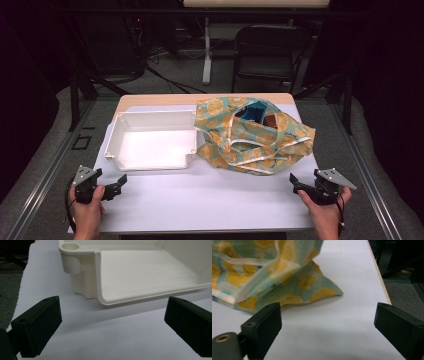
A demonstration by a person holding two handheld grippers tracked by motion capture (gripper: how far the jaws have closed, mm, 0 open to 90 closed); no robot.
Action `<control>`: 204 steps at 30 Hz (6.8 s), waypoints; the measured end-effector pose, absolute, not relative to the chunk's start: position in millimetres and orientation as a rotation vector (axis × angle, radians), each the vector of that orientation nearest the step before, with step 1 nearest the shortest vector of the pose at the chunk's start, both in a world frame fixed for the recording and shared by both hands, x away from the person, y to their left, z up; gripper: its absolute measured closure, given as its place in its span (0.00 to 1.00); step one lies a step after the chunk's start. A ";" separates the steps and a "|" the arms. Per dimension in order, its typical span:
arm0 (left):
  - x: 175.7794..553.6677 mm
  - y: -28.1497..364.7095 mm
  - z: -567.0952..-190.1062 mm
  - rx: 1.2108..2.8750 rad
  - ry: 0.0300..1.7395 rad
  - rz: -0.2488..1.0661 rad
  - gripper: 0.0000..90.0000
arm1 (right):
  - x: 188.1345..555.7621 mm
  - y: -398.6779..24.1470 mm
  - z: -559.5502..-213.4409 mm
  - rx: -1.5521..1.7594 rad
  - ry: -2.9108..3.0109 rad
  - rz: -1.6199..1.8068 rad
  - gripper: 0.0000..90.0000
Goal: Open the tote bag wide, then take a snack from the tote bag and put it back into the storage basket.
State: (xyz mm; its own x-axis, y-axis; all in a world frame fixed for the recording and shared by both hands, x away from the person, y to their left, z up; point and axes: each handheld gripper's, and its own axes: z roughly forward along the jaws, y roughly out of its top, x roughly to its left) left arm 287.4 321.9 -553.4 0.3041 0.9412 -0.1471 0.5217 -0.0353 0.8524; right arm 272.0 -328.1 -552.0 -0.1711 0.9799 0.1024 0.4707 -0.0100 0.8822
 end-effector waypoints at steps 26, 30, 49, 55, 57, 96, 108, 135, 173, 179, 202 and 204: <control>277.7 270.3 -503.1 1.676 1.131 0.538 0.12 | 249.7 -289.5 -471.2 1.290 1.615 1.343 0.34; 284.2 253.8 -497.8 1.680 1.106 0.535 0.12 | 247.2 -283.0 -464.6 1.263 1.616 1.349 0.33; 308.4 186.1 -478.4 1.719 0.971 0.520 0.16 | 253.0 -258.3 -446.4 1.233 1.678 1.425 0.16; 313.4 167.8 -472.3 1.732 0.935 0.508 0.16 | 268.3 -242.7 -446.7 1.240 1.698 1.407 0.15; 314.9 162.5 -469.1 1.737 0.919 0.508 0.16 | 272.9 -239.2 -447.0 1.241 1.711 1.393 0.16; 325.8 38.4 -463.8 1.865 0.748 0.467 0.33 | 287.1 -245.7 -426.1 1.120 1.698 1.509 1.00; 332.4 44.9 -457.9 1.885 0.667 0.386 1.00 | 286.5 -253.7 -425.1 1.086 1.700 1.490 1.00; 363.4 74.9 -378.9 1.764 0.629 0.487 1.00 | 320.3 -259.7 -373.1 0.991 1.636 1.413 1.00; 467.3 84.1 -429.1 1.830 0.993 0.202 1.00 | 411.1 -263.2 -395.6 1.228 1.799 1.217 0.87; 461.4 98.1 -426.9 1.765 1.023 0.218 0.79 | 403.5 -284.0 -398.6 1.283 1.718 1.254 0.50; 408.8 75.7 -395.1 1.766 0.871 0.383 0.44 | 396.2 -278.1 -391.9 1.180 1.804 1.270 1.00; 409.0 76.5 -396.6 1.767 0.867 0.382 0.59 | 398.3 -279.1 -390.5 1.178 1.801 1.276 1.00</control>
